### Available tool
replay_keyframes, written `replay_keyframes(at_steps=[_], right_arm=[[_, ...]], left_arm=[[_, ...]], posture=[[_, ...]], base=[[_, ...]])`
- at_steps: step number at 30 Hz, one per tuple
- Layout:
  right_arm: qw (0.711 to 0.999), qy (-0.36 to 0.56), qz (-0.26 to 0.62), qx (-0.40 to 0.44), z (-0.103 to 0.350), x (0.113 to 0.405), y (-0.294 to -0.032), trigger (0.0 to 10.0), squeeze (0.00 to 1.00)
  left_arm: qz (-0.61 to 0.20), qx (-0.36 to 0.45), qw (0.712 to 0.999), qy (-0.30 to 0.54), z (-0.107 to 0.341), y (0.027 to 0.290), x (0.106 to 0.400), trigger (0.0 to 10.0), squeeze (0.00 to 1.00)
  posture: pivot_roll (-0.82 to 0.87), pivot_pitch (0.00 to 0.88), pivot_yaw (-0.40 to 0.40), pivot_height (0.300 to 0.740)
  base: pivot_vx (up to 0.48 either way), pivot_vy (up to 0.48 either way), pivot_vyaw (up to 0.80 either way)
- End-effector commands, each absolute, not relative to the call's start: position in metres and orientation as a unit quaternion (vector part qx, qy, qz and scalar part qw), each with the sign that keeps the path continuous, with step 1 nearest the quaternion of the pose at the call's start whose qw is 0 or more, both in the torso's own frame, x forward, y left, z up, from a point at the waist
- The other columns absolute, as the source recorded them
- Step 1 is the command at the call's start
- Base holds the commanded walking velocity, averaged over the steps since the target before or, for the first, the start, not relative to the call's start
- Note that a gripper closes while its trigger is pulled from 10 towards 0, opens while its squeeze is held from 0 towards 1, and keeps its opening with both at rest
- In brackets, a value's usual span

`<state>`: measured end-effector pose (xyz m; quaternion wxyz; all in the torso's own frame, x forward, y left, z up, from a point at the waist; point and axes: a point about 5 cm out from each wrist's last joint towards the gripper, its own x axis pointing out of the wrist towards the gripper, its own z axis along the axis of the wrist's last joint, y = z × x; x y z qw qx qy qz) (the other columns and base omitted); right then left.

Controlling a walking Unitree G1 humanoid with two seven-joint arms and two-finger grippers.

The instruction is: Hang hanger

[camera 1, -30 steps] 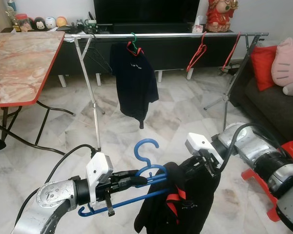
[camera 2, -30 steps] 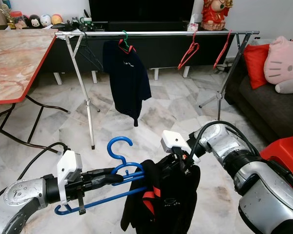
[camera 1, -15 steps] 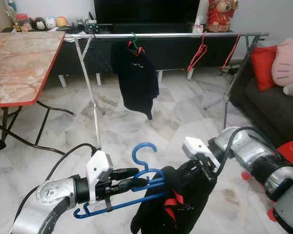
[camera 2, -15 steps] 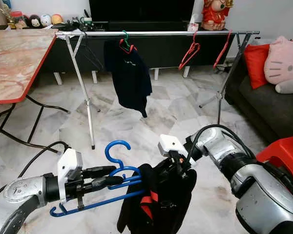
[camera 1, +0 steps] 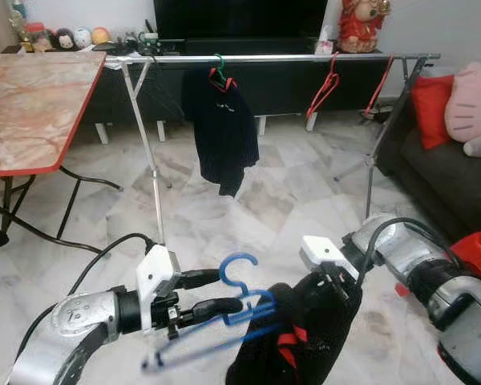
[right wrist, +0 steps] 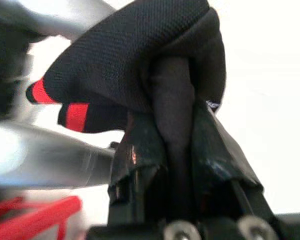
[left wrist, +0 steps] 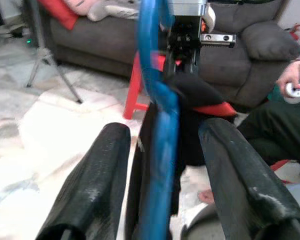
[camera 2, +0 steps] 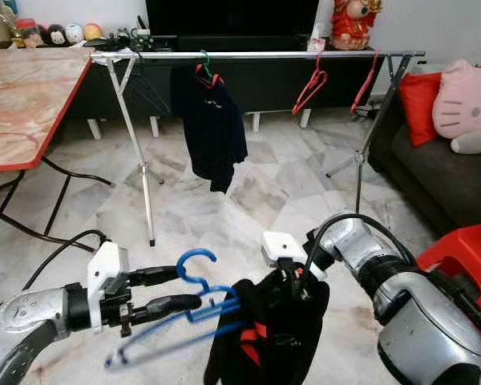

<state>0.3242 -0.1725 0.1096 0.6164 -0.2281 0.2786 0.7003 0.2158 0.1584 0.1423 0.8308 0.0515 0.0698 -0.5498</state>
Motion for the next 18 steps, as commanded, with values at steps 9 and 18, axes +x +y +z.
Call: replay_keyframes(at_steps=[9,18], right_arm=[[0.768,0.235,0.549,-0.231,0.113,0.344,-0.192,0.0,0.0],[0.768,0.235,0.549,-0.231,0.113,0.344,-0.192,0.0,0.0]], left_arm=[[-0.415,0.074,0.906,0.051,0.145,0.194,0.221,10.0,1.0],[-0.415,0.074,0.906,0.051,0.145,0.194,0.221,10.0,1.0]], posture=[[-0.08,0.0,-0.052,0.74],[-0.08,0.0,-0.052,0.74]], base=[[0.0,0.0,0.0],[0.0,0.0,0.0]])
